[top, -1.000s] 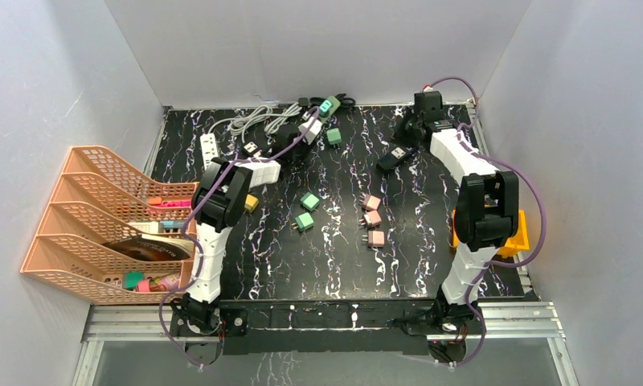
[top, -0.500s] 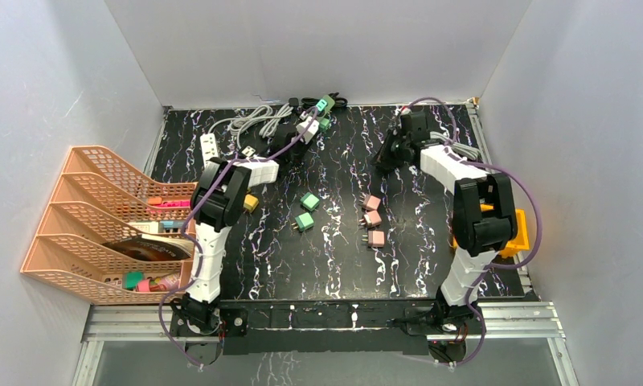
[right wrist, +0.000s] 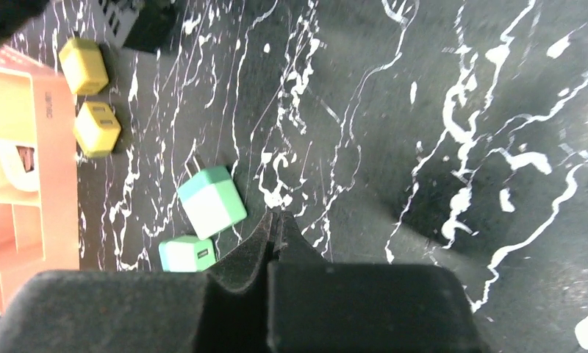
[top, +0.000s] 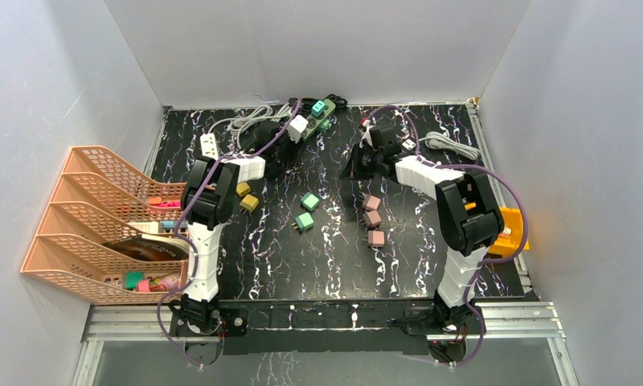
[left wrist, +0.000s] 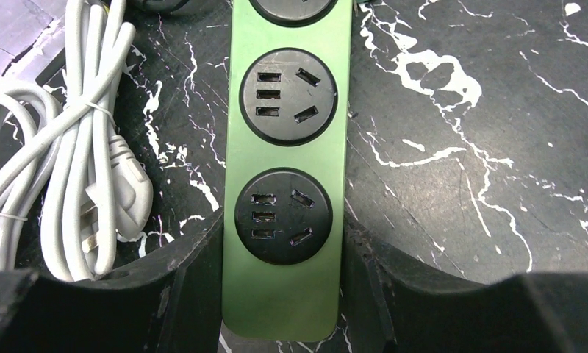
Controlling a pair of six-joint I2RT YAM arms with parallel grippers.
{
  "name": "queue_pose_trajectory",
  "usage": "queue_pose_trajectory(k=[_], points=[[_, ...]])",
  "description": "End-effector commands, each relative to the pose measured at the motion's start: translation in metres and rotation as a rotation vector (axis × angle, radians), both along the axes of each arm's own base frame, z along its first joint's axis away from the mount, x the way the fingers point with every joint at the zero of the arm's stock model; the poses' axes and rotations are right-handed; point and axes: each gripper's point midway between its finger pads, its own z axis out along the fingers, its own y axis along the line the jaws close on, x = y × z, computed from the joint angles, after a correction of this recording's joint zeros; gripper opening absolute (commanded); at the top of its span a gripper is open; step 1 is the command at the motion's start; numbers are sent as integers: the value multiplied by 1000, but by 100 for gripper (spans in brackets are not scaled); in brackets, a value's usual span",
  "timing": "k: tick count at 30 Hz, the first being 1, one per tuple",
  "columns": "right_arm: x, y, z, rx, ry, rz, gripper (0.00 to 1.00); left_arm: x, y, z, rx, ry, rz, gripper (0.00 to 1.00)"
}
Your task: Pull the plug off the socket
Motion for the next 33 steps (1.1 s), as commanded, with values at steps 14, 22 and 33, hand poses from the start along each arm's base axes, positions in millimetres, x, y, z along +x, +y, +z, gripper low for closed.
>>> queue_pose_trajectory(k=[14, 22, 33], points=[[203, 5, 21, -210, -563, -101, 91, 23, 48, 39, -148, 70, 257, 0], [253, 28, -3, -222, -824, -15, 92, 36, 69, 13, -67, 152, 355, 0], [256, 93, -46, -89, -909, 319, 86, 35, 73, -12, -46, 216, 323, 0]])
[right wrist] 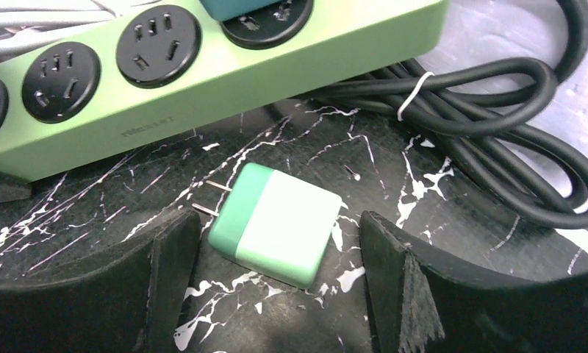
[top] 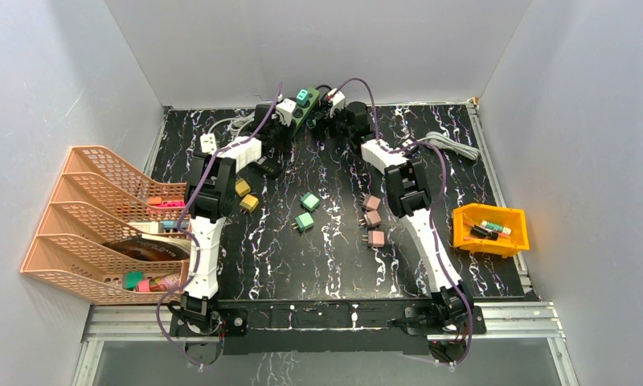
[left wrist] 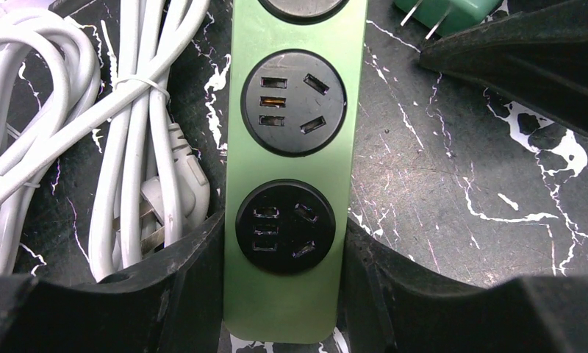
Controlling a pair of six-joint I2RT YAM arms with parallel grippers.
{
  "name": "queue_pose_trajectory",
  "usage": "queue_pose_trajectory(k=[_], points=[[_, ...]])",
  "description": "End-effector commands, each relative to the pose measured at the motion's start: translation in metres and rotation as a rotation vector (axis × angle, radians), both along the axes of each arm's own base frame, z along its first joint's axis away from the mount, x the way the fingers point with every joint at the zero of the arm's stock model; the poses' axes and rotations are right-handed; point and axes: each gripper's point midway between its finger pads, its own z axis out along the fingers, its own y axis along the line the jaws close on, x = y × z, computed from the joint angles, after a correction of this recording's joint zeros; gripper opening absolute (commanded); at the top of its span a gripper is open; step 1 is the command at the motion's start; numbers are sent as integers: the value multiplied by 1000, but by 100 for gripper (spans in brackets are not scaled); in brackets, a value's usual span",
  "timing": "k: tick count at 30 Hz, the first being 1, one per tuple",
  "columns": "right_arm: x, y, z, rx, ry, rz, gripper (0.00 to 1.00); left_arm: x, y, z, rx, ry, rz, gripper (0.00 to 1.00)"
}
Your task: Pull the plug off the socket
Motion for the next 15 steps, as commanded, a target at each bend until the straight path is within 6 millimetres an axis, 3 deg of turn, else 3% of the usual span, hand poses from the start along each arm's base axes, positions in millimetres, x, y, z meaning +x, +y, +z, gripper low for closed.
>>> queue_pose_trajectory(k=[1, 9, 12, 15], points=[[-9, 16, -3, -26, -39, 98, 81, 3, 42, -12, 44, 44, 119, 0], [-12, 15, 1, -26, -39, 105, 48, 3, 46, -12, 47, 43, 125, 0], [-16, 11, 7, -25, -49, 88, 42, 2, 47, -12, 47, 42, 126, 0], [-23, 6, 28, -18, -71, 76, 38, 1, 47, -10, 46, 36, 124, 0]])
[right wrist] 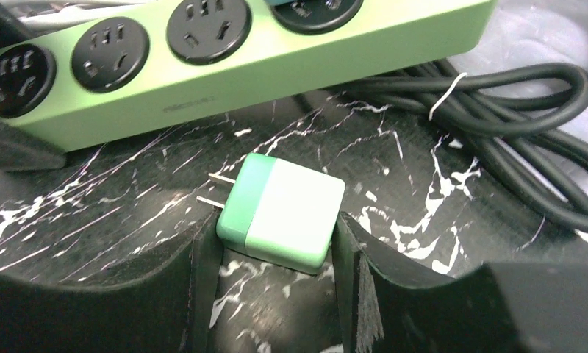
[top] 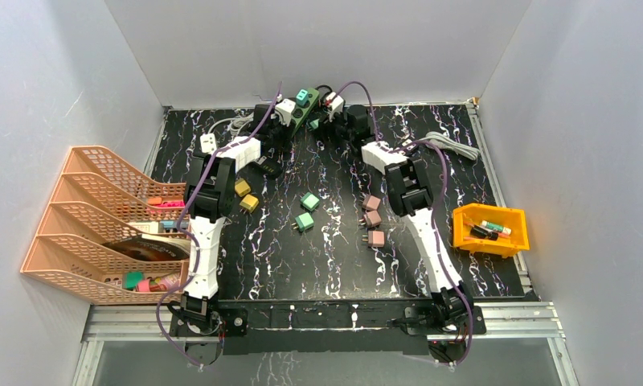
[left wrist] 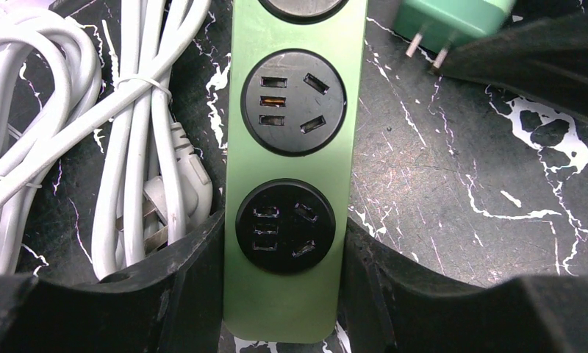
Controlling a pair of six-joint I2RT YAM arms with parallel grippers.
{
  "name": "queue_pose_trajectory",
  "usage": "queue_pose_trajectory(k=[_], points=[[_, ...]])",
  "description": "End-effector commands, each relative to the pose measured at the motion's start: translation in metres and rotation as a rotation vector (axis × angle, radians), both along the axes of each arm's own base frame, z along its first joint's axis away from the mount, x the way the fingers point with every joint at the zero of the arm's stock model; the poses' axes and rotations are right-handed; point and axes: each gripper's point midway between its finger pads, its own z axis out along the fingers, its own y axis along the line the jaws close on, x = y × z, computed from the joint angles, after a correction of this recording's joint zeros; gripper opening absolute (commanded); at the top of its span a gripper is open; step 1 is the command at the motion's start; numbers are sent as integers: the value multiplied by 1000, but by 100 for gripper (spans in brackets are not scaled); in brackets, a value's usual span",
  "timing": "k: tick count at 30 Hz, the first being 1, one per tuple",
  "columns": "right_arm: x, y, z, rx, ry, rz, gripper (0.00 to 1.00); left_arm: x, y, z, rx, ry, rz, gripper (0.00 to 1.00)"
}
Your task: Pull the plug off the socket
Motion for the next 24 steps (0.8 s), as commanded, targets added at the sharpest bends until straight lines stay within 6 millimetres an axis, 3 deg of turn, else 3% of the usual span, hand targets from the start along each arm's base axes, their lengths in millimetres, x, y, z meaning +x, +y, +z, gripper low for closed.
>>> queue_pose_trajectory(k=[1, 6, 11, 18, 24], points=[[-15, -3, 39, 9, -34, -4, 37, 1, 46, -10, 50, 36, 132, 0], [-50, -19, 82, 91, -14, -55, 30, 1, 46, -10, 49, 33, 132, 0], [-105, -22, 102, 122, 47, -129, 31, 0, 45, -10, 50, 33, 127, 0], [-193, 1, 67, 23, 180, -86, 30, -3, 43, -12, 57, 40, 93, 0], [-231, 0, 23, -85, 260, -100, 29, -6, 40, -7, 49, 31, 72, 0]])
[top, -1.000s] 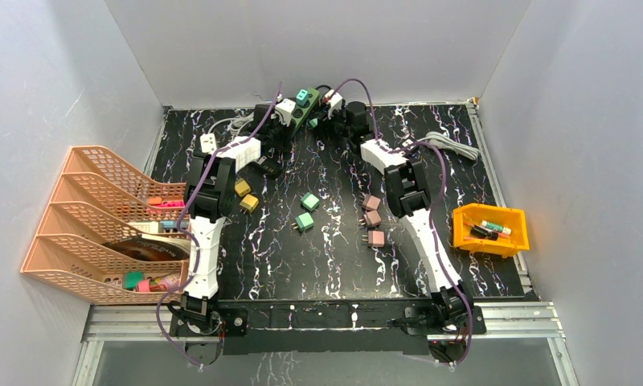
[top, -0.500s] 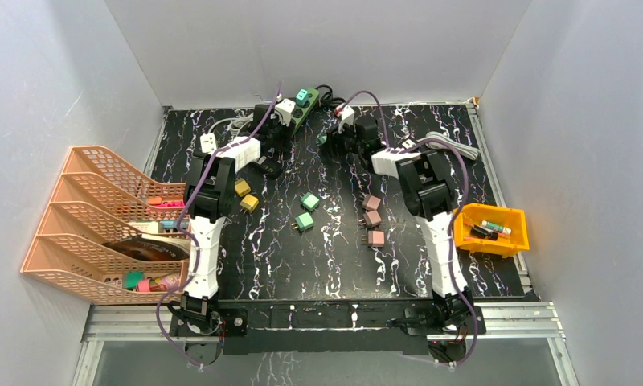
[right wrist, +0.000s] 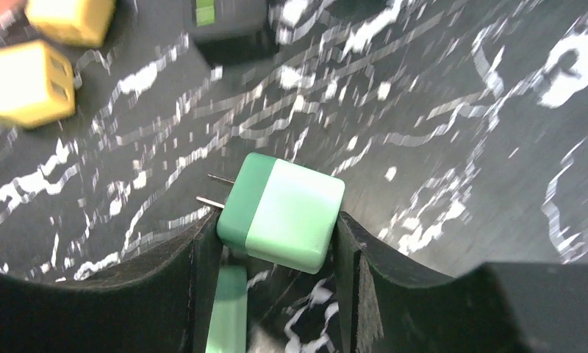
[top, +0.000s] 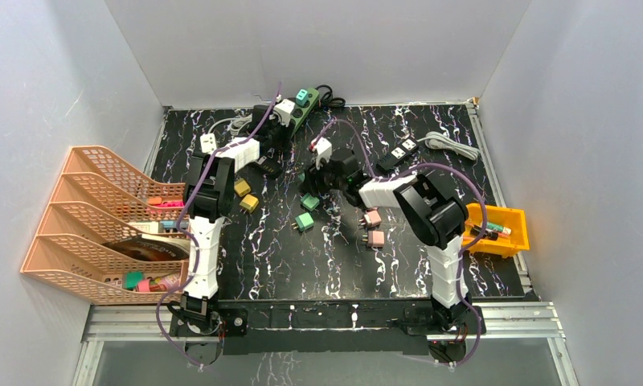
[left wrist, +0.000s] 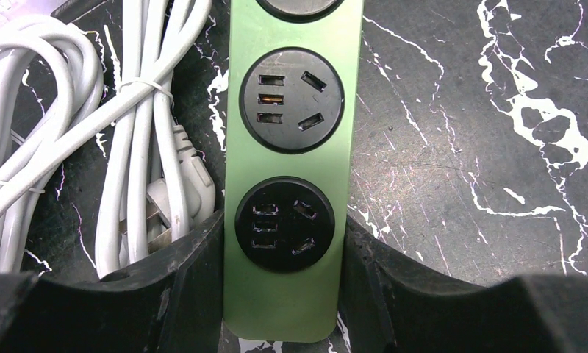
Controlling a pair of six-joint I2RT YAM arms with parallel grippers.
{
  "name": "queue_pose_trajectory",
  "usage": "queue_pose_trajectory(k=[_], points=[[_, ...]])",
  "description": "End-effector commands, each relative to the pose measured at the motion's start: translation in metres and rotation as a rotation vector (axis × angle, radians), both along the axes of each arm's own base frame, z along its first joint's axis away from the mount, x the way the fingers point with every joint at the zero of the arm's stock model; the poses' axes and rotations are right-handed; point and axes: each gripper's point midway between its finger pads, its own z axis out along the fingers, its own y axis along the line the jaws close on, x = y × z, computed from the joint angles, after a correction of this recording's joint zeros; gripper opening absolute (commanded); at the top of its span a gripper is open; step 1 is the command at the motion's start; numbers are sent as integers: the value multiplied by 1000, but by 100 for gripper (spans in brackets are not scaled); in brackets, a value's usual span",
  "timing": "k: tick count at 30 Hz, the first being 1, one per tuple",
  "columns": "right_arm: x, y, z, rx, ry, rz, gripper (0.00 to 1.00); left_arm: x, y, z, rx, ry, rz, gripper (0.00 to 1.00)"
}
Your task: Pull the plug off the socket
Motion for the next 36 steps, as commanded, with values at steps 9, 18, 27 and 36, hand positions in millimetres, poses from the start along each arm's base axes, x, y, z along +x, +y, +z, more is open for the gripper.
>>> queue_pose_trajectory(k=[9, 18, 27, 36], points=[[-52, -23, -32, -84, 145, -48, 34, -9, 38, -8, 50, 52, 74, 0], [-38, -29, 37, 19, 39, -159, 98, -11, 33, -9, 44, 56, 46, 0], [84, -70, 143, 225, -149, -449, 98, -26, 11, 21, 113, -196, -46, 0], [203, -71, 135, 313, 109, -497, 98, -37, -4, 53, 162, -424, -32, 0]])
